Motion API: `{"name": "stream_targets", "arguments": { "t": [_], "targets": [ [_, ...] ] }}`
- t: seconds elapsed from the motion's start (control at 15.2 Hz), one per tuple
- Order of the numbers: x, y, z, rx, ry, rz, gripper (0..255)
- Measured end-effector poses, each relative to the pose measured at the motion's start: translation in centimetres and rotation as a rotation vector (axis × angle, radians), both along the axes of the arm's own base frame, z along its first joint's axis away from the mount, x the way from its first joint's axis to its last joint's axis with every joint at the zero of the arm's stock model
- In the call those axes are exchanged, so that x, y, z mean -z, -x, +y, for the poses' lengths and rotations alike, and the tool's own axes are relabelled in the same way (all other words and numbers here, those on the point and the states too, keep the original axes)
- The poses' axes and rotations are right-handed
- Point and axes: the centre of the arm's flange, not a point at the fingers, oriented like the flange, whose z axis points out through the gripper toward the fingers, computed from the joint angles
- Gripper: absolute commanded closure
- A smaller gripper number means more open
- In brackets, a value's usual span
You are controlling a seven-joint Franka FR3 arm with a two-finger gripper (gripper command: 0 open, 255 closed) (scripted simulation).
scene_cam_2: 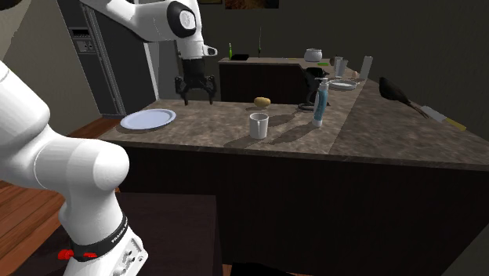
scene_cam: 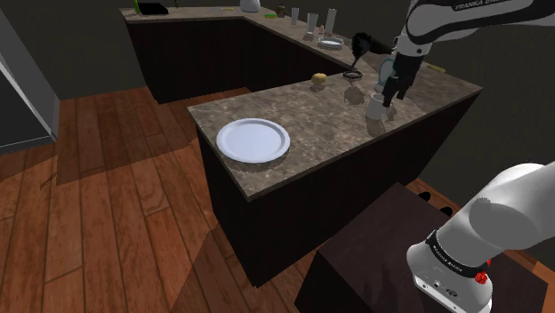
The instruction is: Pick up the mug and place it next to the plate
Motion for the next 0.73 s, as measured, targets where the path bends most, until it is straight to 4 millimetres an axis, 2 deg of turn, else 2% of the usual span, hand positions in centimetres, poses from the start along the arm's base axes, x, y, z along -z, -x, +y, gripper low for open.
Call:
{"name": "stream_targets", "arguments": {
  "t": [0.73],
  "targets": [
    [5.6,-7.9,-10.5,0.003,0.011,-0.008,0]
  ]
}}
